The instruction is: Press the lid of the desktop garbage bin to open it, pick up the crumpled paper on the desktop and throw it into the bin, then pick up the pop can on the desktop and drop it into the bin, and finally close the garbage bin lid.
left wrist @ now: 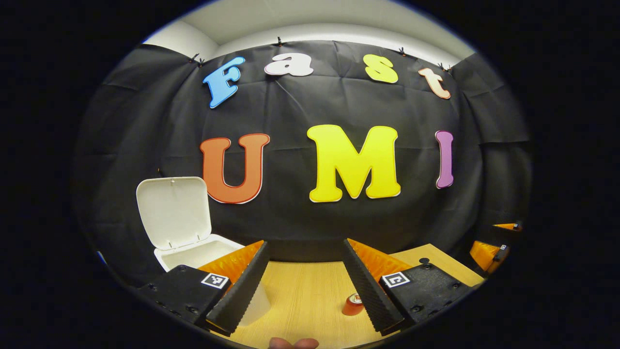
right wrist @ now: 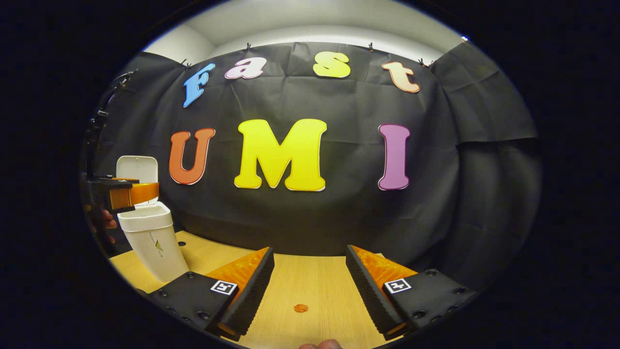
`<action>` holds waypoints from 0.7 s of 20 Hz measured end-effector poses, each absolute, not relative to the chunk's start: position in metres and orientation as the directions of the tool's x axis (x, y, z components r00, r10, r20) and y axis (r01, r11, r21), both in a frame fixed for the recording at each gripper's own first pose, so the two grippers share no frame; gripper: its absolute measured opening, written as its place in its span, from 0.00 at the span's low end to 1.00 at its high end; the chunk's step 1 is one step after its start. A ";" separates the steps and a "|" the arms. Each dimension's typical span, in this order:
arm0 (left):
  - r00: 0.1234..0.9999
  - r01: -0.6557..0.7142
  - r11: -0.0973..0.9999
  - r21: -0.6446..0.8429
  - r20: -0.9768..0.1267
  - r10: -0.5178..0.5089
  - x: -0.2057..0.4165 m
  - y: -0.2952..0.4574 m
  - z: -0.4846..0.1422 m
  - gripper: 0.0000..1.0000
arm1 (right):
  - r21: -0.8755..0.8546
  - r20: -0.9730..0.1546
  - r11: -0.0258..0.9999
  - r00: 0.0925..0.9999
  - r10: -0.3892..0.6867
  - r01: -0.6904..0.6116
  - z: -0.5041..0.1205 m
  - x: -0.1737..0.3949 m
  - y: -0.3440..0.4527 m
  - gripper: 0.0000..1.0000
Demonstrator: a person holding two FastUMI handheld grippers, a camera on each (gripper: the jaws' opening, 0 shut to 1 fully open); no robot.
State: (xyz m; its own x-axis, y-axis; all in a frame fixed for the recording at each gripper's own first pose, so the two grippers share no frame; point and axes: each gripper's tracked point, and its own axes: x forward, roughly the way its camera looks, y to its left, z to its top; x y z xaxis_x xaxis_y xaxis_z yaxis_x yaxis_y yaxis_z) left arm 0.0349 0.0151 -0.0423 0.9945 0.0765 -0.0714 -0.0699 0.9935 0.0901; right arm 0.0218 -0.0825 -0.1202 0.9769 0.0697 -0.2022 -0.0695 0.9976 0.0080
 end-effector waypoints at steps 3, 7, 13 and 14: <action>0.993 -0.052 0.995 0.082 -0.104 0.061 0.030 0.001 -0.057 0.99 | 0.016 -0.252 0.996 0.963 0.093 -0.092 -0.150 0.029 -0.086 0.94; 0.984 -0.054 0.995 0.083 -0.165 0.067 0.014 -0.012 -0.077 0.99 | 0.041 -0.337 0.989 0.930 0.149 -0.144 -0.195 0.038 -0.083 0.94; 0.970 -0.091 0.992 0.091 -0.217 0.109 -0.005 -0.021 -0.093 0.99 | 0.067 -0.469 0.971 0.852 0.234 -0.229 -0.271 0.058 -0.071 0.94; 0.969 -0.100 0.991 0.091 -0.219 0.117 -0.009 -0.022 -0.093 0.99 | 0.067 -0.492 0.967 0.835 0.245 -0.244 -0.285 0.057 -0.070 0.94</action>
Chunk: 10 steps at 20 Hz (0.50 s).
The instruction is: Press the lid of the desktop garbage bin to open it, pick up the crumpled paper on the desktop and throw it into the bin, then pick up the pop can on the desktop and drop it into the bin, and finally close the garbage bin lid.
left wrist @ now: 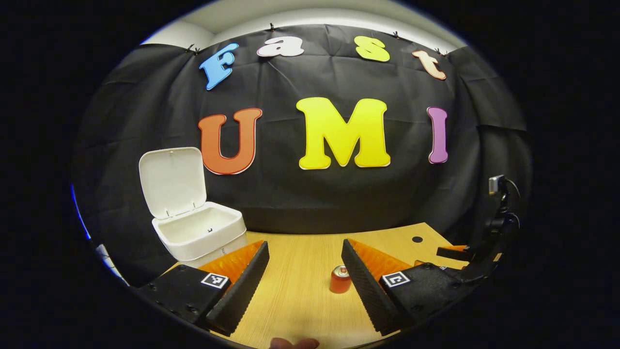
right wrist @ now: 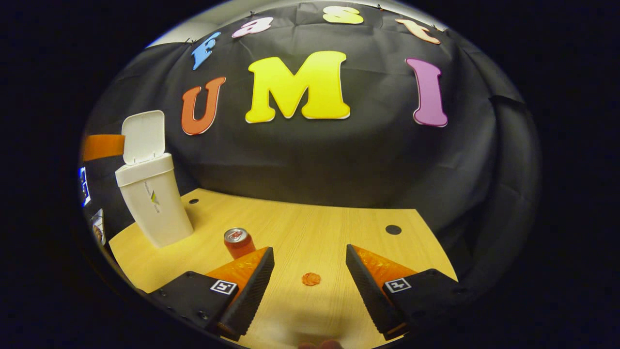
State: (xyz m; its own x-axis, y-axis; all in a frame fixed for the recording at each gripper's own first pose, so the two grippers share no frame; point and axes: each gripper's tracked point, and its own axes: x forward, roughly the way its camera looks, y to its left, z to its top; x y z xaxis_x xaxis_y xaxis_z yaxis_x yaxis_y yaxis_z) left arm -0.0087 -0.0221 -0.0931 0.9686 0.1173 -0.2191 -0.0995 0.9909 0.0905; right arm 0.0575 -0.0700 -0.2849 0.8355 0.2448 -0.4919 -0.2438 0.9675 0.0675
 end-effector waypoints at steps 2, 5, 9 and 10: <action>0.965 -0.117 0.989 0.086 -0.226 0.134 -0.015 -0.024 -0.093 0.99 | 0.072 -0.539 0.963 0.802 0.258 -0.262 -0.312 0.060 -0.070 0.94; 0.958 -0.146 0.985 0.092 -0.236 0.164 -0.024 -0.023 -0.094 0.99 | 0.100 -0.599 0.956 0.751 0.279 -0.275 -0.344 0.070 -0.067 0.94; 0.945 -0.191 0.977 0.098 -0.252 0.210 -0.038 -0.020 -0.095 0.99 | 0.093 -0.663 0.948 0.691 0.286 -0.303 -0.385 0.080 -0.064 0.94; 0.940 -0.205 0.973 0.103 -0.256 0.225 -0.042 -0.018 -0.095 0.99 | 0.092 -0.676 0.947 0.678 0.287 -0.309 -0.395 0.081 -0.064 0.95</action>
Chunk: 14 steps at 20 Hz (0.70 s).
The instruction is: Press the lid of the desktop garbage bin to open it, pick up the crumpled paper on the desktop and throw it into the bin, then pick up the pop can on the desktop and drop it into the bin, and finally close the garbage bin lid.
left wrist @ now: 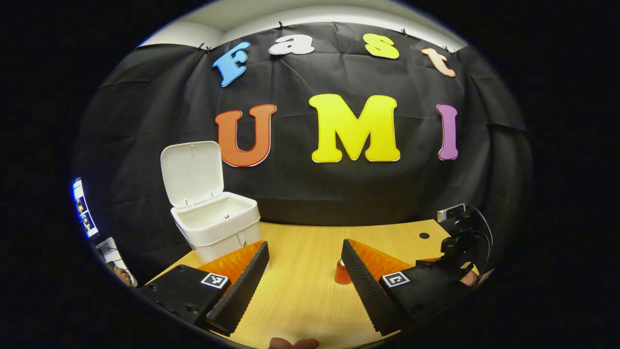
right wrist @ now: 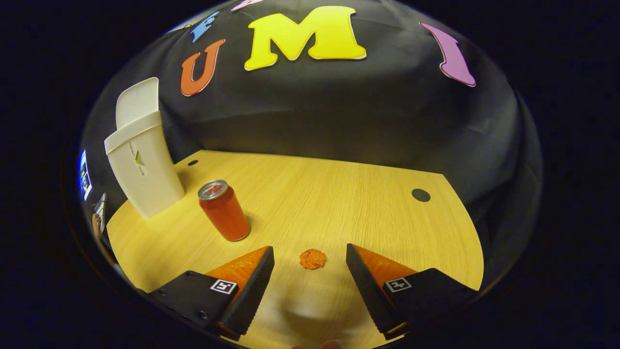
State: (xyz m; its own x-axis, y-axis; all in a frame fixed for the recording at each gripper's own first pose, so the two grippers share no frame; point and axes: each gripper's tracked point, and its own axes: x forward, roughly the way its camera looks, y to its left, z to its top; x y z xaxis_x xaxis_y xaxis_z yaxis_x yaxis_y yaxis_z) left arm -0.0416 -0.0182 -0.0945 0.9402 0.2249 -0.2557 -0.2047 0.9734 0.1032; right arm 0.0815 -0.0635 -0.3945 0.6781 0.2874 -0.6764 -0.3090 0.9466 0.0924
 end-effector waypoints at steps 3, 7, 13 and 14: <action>0.931 -0.227 0.969 0.100 -0.270 0.246 -0.052 -0.018 -0.095 0.99 | 0.079 -0.707 0.942 0.648 0.283 -0.325 -0.421 0.090 -0.062 0.95; 0.918 -0.256 0.960 0.115 -0.282 0.279 -0.062 -0.010 -0.095 0.99 | 0.065 -0.735 0.937 0.619 0.278 -0.343 -0.446 0.096 -0.060 0.93; 0.906 -0.283 0.952 0.116 -0.294 0.305 -0.070 -0.005 -0.096 0.99 | 0.088 -0.764 0.939 0.583 0.278 -0.332 -0.462 0.094 -0.057 0.81; 0.905 -0.285 0.952 0.114 -0.294 0.307 -0.072 -0.004 -0.097 0.99 | 0.080 -0.761 0.942 0.591 0.269 -0.326 -0.462 0.096 -0.059 0.77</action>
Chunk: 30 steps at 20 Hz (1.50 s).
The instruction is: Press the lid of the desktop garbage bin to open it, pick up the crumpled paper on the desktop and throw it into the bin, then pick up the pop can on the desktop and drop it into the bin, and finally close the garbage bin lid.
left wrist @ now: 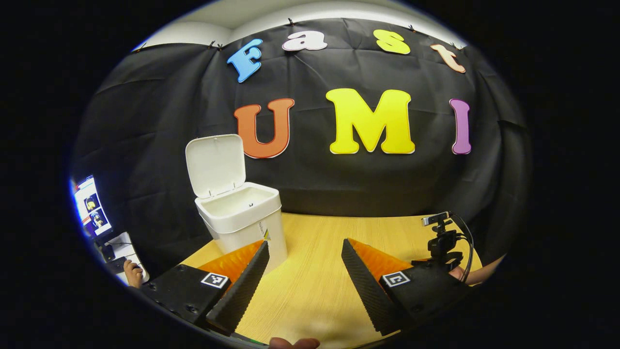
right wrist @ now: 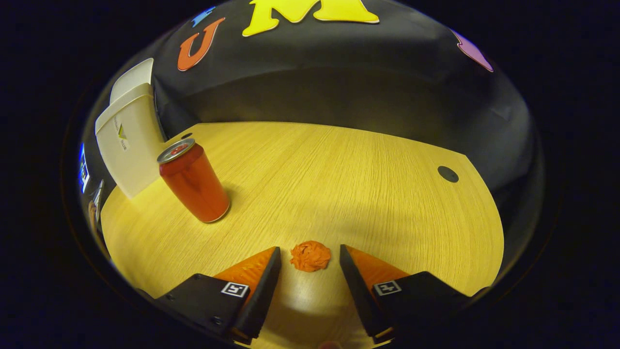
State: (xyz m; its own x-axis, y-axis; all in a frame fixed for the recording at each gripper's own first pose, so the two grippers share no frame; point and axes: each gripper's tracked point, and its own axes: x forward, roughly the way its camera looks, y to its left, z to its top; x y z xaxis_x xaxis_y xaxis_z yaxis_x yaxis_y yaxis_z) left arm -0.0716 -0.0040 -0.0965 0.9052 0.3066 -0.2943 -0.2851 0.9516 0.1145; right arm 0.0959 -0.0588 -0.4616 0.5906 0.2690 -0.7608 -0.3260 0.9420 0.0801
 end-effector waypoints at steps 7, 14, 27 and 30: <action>0.904 -0.286 0.951 0.118 -0.296 0.309 -0.073 -0.001 -0.099 0.99 | 0.041 -0.761 0.931 0.592 0.263 -0.362 -0.464 0.097 -0.053 0.33; 0.912 -0.274 0.952 0.140 -0.277 0.303 -0.074 0.014 -0.093 0.99 | 0.058 -0.743 0.949 0.622 0.248 -0.309 -0.439 0.099 -0.055 0.09; 0.954 -0.184 0.981 0.058 -0.232 0.192 -0.048 0.044 -0.094 0.99 | 0.062 -0.559 0.917 0.747 0.360 -0.395 -0.234 0.084 0.005 0.08; 0.956 -0.179 0.982 0.053 -0.225 0.187 -0.048 0.059 -0.098 0.99 | 0.058 -0.502 0.894 0.761 0.411 -0.444 -0.188 0.086 0.043 0.08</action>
State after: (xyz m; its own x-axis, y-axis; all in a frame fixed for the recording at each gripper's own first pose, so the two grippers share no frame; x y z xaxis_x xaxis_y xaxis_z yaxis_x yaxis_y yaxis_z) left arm -0.0482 0.0594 -0.0982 0.9564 0.1867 -0.2247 -0.1793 0.9824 0.0530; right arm 0.0858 0.0431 -0.1876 0.7614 0.4107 -0.5016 -0.4442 0.8941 0.0578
